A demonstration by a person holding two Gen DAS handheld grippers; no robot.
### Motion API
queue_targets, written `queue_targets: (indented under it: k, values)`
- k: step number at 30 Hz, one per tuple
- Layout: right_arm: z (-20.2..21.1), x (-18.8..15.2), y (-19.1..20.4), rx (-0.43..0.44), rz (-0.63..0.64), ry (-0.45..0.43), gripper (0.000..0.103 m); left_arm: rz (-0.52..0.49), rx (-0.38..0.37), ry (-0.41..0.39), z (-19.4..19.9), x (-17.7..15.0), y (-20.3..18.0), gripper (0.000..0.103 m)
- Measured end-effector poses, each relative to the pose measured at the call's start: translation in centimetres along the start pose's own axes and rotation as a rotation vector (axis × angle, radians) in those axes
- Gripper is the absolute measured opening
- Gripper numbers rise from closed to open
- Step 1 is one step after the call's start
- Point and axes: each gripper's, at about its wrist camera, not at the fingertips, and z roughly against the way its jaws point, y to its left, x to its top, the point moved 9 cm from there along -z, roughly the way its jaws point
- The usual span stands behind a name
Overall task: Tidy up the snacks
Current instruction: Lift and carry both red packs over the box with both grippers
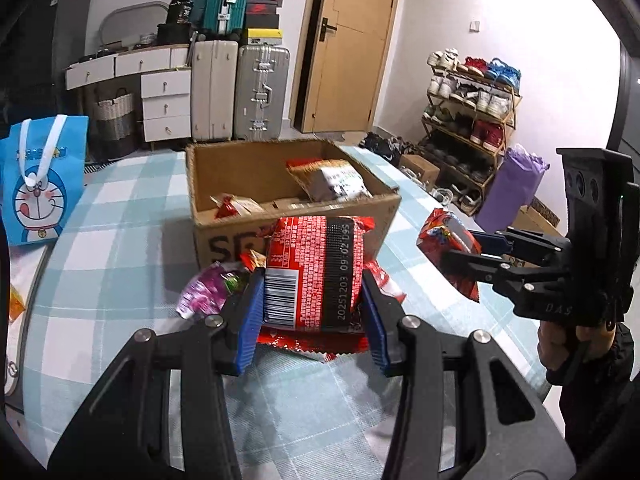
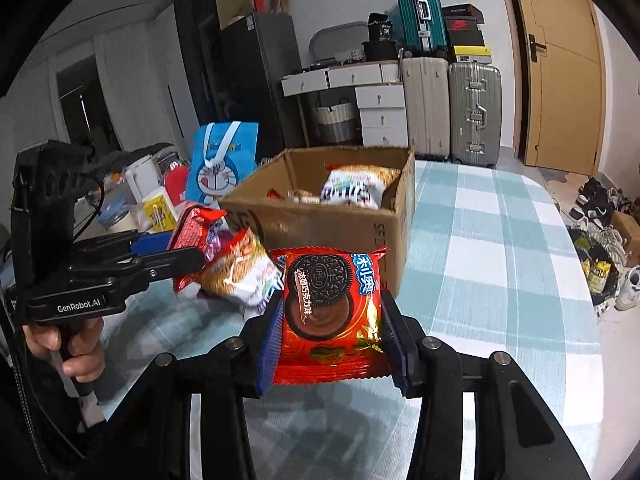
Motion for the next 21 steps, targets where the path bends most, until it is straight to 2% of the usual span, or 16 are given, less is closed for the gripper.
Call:
queue_targets:
  k: [12,21]
  values:
    - [0.6,4.7,-0.3,0.001,-0.024,-0.078,0.045,0.028,0.075,-0.076,2.2,4.8,2.8,0.042]
    - [-0.6,8.4,-1.0,0.022,-0.069,-0.095,0.045,0.039,0.122,-0.081,0.0,8.1,4.2,0.042]
